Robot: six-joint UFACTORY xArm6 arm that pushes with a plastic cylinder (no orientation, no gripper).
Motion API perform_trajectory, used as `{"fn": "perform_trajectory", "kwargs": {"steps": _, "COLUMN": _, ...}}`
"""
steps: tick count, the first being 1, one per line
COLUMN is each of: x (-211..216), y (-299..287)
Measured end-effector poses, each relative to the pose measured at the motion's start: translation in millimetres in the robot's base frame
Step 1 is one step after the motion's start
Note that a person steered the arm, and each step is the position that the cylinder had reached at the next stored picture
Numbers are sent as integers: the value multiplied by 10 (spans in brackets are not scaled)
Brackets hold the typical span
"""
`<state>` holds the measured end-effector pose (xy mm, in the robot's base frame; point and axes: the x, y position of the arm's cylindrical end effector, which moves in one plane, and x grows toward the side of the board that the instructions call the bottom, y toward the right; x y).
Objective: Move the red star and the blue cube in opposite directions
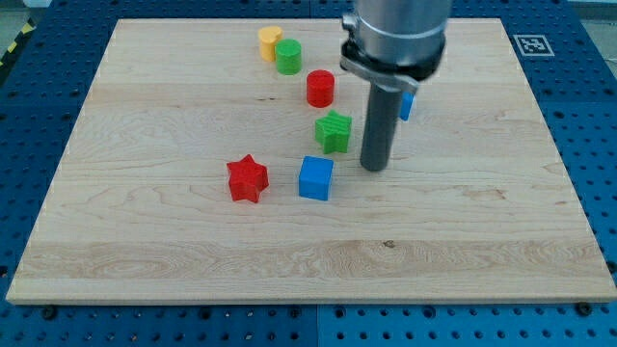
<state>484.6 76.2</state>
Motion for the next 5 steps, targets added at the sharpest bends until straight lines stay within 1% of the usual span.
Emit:
{"fn": "perform_trajectory", "kwargs": {"steps": 1, "x": 565, "y": -80}}
{"fn": "perform_trajectory", "kwargs": {"steps": 2, "x": 792, "y": -444}}
{"fn": "perform_trajectory", "kwargs": {"steps": 3, "x": 675, "y": -798}}
{"fn": "perform_trajectory", "kwargs": {"steps": 4, "x": 575, "y": -957}}
{"fn": "perform_trajectory", "kwargs": {"steps": 5, "x": 573, "y": -957}}
